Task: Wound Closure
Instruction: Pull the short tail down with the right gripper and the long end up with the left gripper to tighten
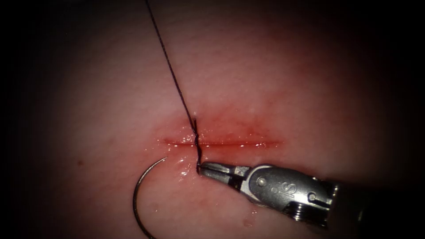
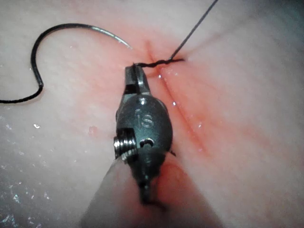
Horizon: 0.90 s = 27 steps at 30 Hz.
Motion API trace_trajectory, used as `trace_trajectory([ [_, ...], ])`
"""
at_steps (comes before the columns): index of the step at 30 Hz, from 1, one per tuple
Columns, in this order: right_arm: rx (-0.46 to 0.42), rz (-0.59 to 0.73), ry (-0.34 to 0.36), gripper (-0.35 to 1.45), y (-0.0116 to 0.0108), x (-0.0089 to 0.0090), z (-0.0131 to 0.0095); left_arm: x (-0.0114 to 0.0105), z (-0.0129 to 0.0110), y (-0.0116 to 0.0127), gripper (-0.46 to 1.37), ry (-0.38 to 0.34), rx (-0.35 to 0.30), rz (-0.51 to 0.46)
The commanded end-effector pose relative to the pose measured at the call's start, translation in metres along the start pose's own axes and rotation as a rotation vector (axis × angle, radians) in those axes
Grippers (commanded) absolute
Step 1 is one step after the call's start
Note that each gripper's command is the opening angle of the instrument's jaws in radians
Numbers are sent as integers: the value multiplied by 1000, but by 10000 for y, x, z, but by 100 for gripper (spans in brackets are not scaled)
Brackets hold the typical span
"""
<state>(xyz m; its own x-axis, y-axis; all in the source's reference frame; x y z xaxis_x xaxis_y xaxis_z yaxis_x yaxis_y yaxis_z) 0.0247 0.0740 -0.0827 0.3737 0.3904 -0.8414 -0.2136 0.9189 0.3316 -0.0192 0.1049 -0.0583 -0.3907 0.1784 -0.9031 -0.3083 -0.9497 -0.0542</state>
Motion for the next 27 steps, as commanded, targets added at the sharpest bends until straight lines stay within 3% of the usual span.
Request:
trace_trajectory([
  [1,-6,1,-5,-35,1,0,-1,0,0,0,-27,0,-1,0],
  [5,-23,4,18,-35,8,3,-3,0,0,0,-27,7,1,-12],
  [8,-31,9,23,-35,12,6,-4,4,6,-2,-35,216,-6,-114],
  [10,-31,-1,23,-35,12,8,-5,11,14,-1,-35,242,-29,-86],
  [17,-16,-6,14,-35,0,7,-9,32,48,7,-35,175,14,-44],
  [27,16,-22,-15,-35,-25,1,-8,4,75,-14,-35,116,95,5],
])
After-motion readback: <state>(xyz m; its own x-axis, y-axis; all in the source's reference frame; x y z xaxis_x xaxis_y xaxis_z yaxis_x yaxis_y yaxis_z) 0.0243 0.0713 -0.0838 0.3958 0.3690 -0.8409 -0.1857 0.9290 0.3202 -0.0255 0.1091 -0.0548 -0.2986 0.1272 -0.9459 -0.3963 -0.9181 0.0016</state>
